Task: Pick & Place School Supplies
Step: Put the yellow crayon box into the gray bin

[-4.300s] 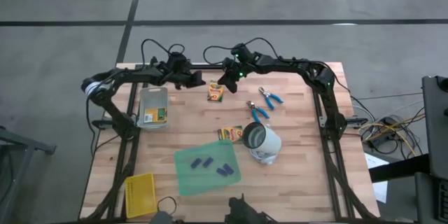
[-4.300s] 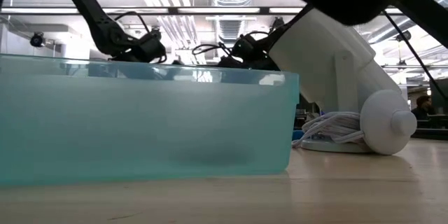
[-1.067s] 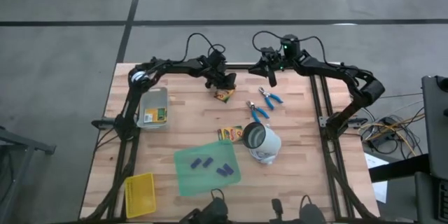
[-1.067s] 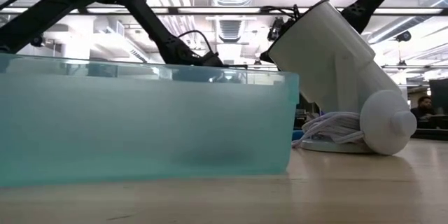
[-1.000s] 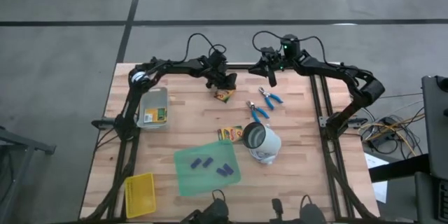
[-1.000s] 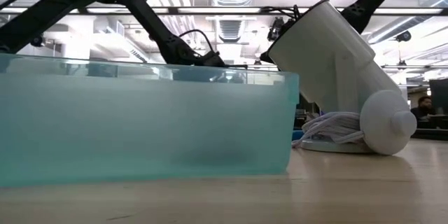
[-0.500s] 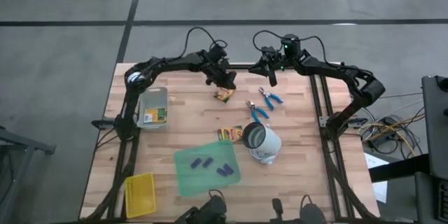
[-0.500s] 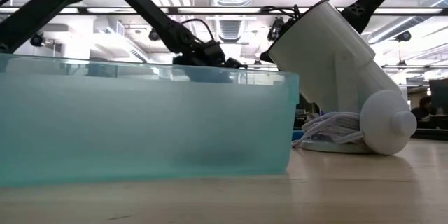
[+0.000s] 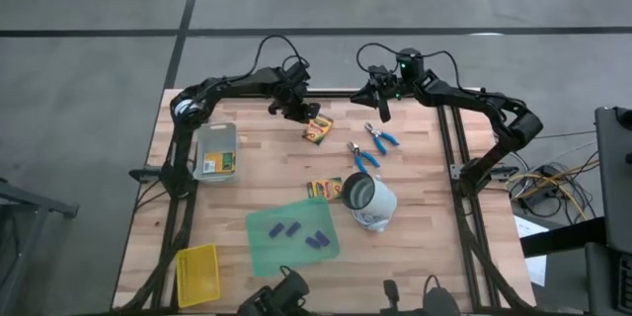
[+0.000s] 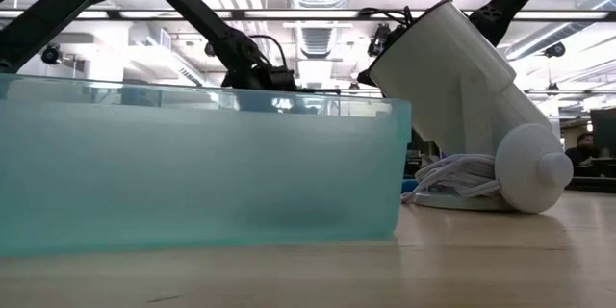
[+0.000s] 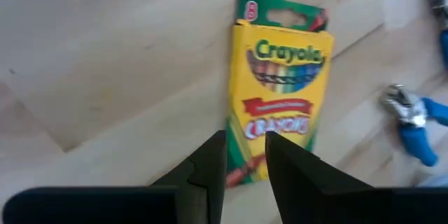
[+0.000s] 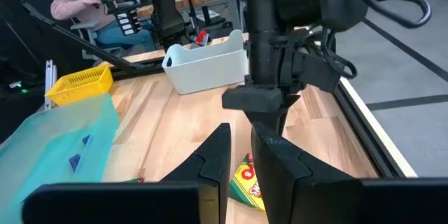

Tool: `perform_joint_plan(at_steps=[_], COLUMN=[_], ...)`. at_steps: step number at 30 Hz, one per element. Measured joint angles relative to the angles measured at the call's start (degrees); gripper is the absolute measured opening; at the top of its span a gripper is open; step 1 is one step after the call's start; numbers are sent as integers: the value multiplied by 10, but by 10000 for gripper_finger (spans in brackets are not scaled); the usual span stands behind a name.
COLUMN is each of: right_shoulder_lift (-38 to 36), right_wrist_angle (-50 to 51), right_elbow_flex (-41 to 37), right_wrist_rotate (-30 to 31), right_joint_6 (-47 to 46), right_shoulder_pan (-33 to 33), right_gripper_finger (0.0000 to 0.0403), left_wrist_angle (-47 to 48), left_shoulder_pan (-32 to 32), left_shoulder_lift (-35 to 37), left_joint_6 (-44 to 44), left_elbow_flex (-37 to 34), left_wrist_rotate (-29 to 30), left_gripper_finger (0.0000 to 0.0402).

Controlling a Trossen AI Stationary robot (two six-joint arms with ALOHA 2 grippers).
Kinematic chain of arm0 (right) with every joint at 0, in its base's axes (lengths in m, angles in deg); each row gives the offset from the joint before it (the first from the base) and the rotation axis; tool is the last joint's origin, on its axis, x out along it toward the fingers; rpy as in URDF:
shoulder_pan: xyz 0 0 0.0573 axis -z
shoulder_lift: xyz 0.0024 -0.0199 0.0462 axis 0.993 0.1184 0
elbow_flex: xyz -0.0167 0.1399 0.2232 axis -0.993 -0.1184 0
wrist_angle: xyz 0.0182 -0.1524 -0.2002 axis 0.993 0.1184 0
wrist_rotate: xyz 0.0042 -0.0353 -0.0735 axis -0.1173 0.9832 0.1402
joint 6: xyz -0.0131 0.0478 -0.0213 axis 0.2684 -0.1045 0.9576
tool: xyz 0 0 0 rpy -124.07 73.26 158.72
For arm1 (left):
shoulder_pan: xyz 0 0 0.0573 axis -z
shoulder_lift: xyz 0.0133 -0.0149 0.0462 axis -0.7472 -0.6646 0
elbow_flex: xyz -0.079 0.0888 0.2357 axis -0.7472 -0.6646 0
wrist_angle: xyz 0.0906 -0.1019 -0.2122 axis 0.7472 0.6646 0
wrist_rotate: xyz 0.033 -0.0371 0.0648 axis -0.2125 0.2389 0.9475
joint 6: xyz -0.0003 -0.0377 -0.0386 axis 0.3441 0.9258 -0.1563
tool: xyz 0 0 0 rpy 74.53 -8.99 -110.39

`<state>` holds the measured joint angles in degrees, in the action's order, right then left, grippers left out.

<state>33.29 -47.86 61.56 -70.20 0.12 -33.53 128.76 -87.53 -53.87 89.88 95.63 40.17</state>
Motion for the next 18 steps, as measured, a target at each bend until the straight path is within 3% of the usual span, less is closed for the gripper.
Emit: perform_joint_plan(at_steps=[18], right_shoulder_lift=[0], right_wrist_angle=[-23], right_elbow_flex=[0], right_wrist_rotate=[0], right_joint_6=[-2], right_shoulder_pan=[0], right_gripper_finger=[57], left_wrist_angle=[-76], left_shoulder_pan=[0], left_shoulder_lift=[-1], left_joint_6=[25], left_elbow_flex=[-55], left_wrist_rotate=[-17], left_gripper_finger=[103])
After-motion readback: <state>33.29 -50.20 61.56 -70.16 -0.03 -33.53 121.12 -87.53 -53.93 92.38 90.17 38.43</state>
